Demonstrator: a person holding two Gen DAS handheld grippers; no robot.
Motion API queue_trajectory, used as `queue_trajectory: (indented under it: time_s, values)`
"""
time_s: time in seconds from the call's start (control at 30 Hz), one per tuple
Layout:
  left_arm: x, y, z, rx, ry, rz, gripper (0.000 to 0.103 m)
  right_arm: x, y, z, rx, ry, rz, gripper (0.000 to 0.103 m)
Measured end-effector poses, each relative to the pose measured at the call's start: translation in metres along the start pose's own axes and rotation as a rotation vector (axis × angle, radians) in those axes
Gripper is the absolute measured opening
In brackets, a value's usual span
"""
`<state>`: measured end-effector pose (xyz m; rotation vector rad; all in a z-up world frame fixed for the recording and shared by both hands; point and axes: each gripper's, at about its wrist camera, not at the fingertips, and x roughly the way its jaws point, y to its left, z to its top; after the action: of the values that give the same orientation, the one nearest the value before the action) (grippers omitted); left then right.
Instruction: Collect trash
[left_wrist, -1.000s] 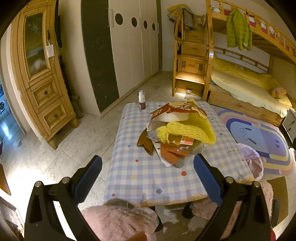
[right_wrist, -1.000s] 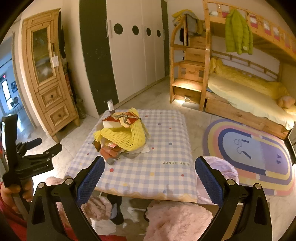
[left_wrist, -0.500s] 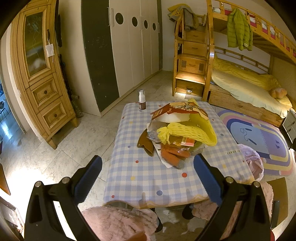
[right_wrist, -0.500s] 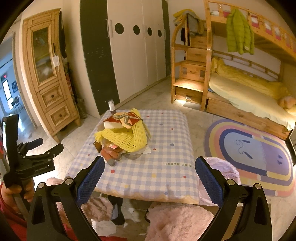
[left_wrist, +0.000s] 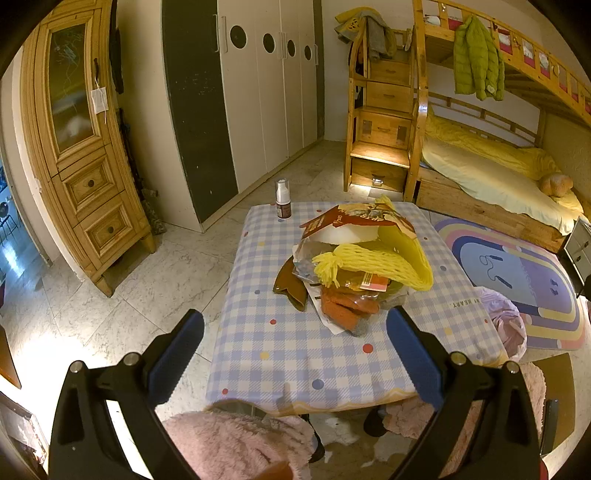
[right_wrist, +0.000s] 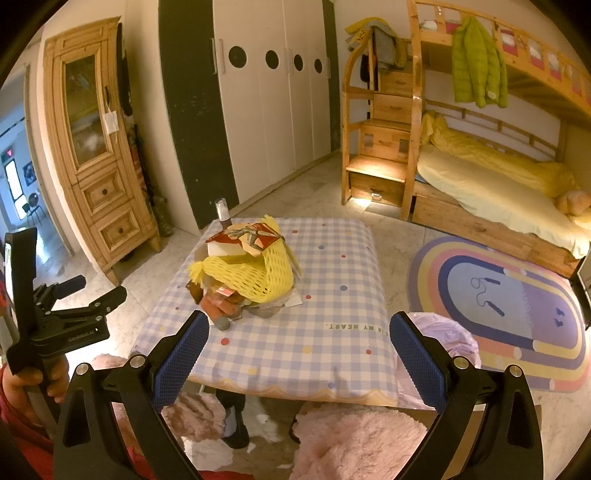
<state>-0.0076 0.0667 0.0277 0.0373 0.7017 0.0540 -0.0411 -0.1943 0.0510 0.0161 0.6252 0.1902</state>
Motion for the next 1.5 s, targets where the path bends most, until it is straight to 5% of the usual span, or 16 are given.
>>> queue_trajectory:
  time_s: [0.6,0.87,1.1,1.27,1.5]
  values:
    - [0.007,0.000,-0.002,-0.002,0.009,0.000,0.096,0.002,-0.004,0.001,0.057,-0.048,0.058,0.097]
    - [0.033,0.003,0.006,-0.005,-0.002,-0.026,0.096,0.042,0.002,0.009,0.064,0.035,0.069,0.097]
    - [0.059,-0.007,0.022,0.033,-0.024,-0.084,0.096,0.072,-0.003,0.019,0.024,-0.005,0.048,0.097]
    - [0.077,-0.029,0.035,0.112,-0.046,-0.136,0.074,0.094,-0.011,0.028,0.042,0.056,0.064,0.097]
    - [0.108,-0.052,0.045,0.162,-0.062,-0.161,0.071,0.114,-0.019,0.032,-0.041,-0.008,-0.032,0.096]
